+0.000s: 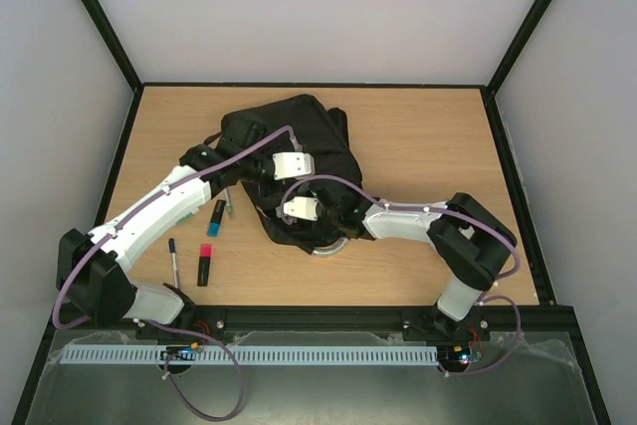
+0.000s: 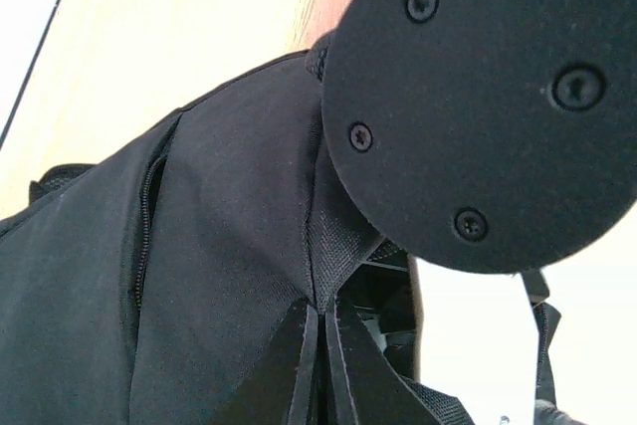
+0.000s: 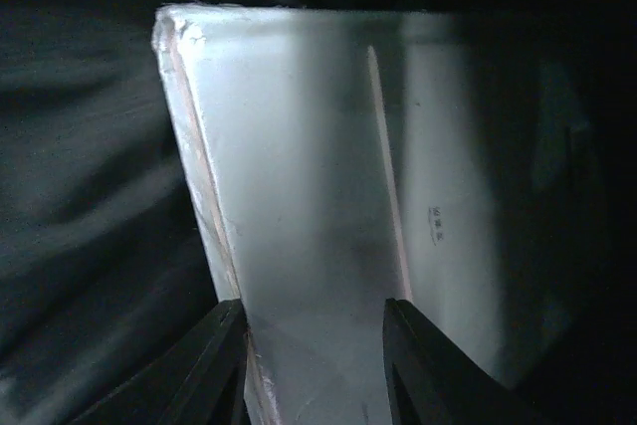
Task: Pack the student bag
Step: Place the book in the student bag.
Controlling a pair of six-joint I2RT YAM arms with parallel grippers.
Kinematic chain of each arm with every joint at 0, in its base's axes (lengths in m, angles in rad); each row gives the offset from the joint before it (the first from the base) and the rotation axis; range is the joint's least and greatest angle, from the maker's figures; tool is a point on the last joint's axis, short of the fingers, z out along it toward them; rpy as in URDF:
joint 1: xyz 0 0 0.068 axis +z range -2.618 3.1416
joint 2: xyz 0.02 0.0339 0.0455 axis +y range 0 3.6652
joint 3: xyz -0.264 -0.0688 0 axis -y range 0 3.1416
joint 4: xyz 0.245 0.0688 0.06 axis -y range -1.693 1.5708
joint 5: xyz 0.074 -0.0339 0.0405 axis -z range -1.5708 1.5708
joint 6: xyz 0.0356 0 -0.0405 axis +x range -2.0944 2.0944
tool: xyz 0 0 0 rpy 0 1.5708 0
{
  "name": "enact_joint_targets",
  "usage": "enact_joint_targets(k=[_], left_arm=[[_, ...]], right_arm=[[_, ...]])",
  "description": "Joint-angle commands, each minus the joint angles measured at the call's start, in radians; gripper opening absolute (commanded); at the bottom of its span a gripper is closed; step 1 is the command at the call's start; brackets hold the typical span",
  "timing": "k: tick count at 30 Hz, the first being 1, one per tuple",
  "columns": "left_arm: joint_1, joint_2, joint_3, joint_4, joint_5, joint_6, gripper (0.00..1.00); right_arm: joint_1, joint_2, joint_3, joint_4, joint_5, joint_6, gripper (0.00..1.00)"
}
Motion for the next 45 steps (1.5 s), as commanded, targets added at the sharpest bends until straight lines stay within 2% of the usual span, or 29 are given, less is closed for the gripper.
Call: enact_joint_targets(k=[1,12,16,21,26,29,31,36,40,45], left_arm=[[0.003,-0.033,0.05,0.076,0.081,0.001,0.02],[0.018,-0.032,0.045,0.087,0.092,-0.008,0.02],[0.024,-0.035,0.038,0.089,0.09,-0.014,0.03],[0.029,-0.038,0.025,0.097,0.076,-0.014,0.02],[0.03,-0.038,0.019,0.103,0.074,-0.02,0.03],[0.031,-0.04,0.014,0.104,0.074,-0.024,0.02],[0.034,-0.038,0.014,0.108,0.072,-0.035,0.03],[0.047,-0.035,0.007,0.113,0.065,-0.055,0.02],[0.056,-0.037,-0.005,0.106,0.062,-0.057,0.02],[0.058,-0.037,-0.037,0.089,0.061,-0.051,0.02]], right_arm=[[0.0,0.057,0.011,0.18,0.152,0.084,0.39],[-0.001,0.115,0.001,0.339,0.332,0.139,0.37],[0.0,0.111,0.015,0.297,0.312,0.178,0.38],[0.0,0.121,0.068,0.152,0.244,0.233,0.44],[0.0,0.098,0.093,0.084,0.226,0.278,0.45],[0.001,0.063,0.122,-0.049,0.131,0.302,0.51],[0.0,0.039,0.163,-0.216,0.035,0.33,0.59],[0.0,-0.133,0.071,-0.387,-0.163,0.374,0.6],[-0.008,-0.269,-0.012,-0.457,-0.164,0.428,0.66],[-0.08,-0.391,0.011,-0.63,-0.21,0.423,0.7]])
